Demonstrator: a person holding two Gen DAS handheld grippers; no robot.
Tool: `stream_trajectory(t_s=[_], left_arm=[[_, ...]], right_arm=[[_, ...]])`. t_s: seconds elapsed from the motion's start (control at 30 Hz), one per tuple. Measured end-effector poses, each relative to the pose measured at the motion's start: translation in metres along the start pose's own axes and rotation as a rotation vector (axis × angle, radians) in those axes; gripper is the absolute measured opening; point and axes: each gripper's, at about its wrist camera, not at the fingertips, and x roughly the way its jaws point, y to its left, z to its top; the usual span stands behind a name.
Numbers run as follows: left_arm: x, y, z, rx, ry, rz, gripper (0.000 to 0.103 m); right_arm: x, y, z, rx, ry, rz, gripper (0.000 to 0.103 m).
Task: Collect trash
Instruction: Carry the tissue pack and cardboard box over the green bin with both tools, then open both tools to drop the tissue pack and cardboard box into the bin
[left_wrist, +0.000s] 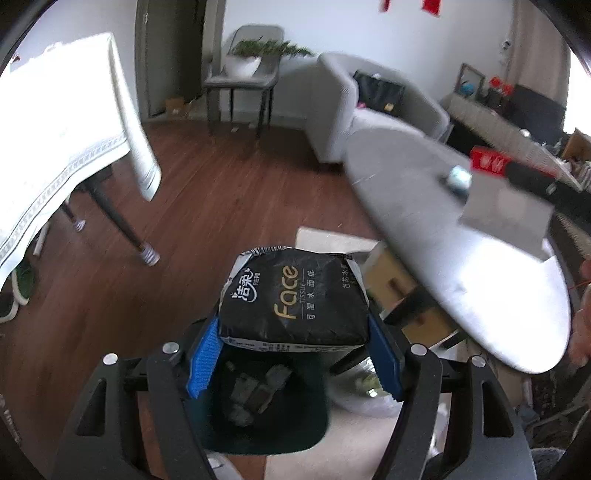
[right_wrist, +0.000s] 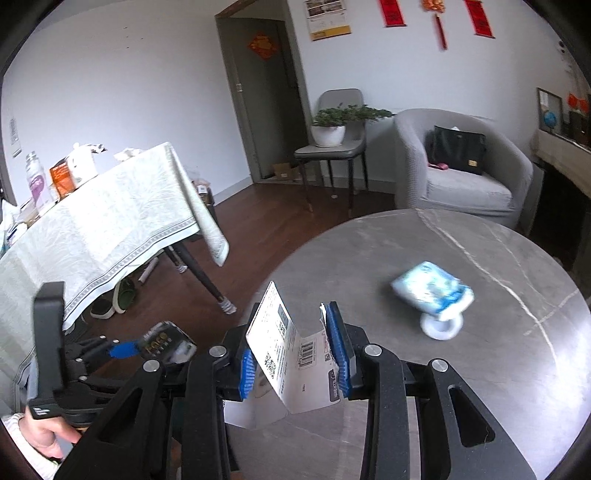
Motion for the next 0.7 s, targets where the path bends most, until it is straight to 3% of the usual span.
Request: stream_trajectory(t_s=[0.27,0.7], left_arm=[[0.027,0.042,-0.017,-0.059,0.153,0.031,0.073],[0.031,0.072,-0.035,-0.046,0.197,0.010,0.081]], right_arm=[[0.025,0.038,0.008,-0.037,0.021,0.053,0.035],[0.066,0.099,0.003,-0.113,0.080,0.114,0.035]])
